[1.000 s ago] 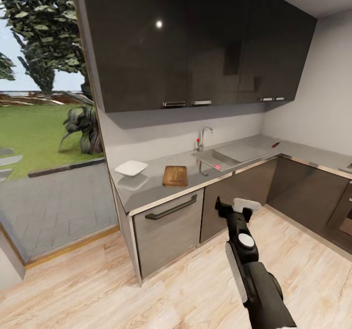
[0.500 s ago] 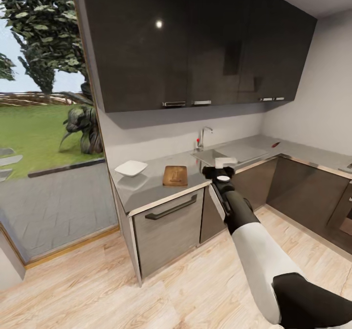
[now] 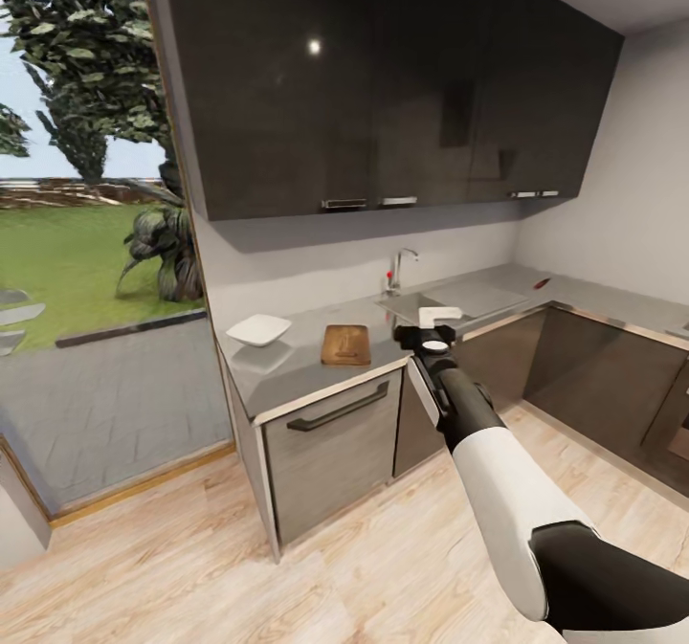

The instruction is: In the kitchen, take the Vidalia onion out of the sink, dice it on the chopping board with the paring knife, put the diced onion into the bowl on the countertop, then place both the paring knife and the chopping board into the sink.

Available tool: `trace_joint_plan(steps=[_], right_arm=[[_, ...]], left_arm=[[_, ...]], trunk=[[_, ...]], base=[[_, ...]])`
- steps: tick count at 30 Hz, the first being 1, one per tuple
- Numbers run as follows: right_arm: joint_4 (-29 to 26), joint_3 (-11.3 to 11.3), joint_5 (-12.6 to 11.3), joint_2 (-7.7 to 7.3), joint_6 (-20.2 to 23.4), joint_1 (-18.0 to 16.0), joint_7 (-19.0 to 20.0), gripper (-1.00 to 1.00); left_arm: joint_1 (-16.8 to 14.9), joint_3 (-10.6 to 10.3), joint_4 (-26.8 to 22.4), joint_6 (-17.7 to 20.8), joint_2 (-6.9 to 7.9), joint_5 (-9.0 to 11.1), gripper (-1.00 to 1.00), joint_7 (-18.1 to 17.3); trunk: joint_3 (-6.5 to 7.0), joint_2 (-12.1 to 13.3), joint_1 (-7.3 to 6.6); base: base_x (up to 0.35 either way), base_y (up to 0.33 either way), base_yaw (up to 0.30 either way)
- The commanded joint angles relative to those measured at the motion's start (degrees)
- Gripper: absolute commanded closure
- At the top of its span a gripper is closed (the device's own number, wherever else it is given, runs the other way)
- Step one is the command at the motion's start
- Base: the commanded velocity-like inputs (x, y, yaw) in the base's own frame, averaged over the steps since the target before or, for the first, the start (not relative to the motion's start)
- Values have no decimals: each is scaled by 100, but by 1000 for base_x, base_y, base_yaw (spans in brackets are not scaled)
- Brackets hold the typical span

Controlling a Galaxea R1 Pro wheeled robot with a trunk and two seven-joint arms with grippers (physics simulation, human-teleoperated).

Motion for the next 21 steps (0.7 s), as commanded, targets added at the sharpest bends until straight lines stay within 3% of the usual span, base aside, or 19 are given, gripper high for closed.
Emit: trace_joint_plan(steps=[1,7,12,21], right_arm=[[-2,10,36,0,49,-1,-18,-100],[277,2,-24,0,-18,-1,-11,-100],[499,-4,-331,0,-286,-1,-21,-100],[806,-21,-350,0,-329,-1,-33,-100]], left_arm=[[1,3,1,-15,0,2,-100,1],[0,3,-3,-15,0,2,-100,1],[-1,3,-5,-15,0,2,-100,1],[1,3,1,-15,0,2,-100,1]], trunk=[[-2,-3,3],[-2,-3,3],[-2,-3,3],[-2,-3,3]], base=[[115,115,57],[75,69,215],[6,5,285],[0,0,289]])
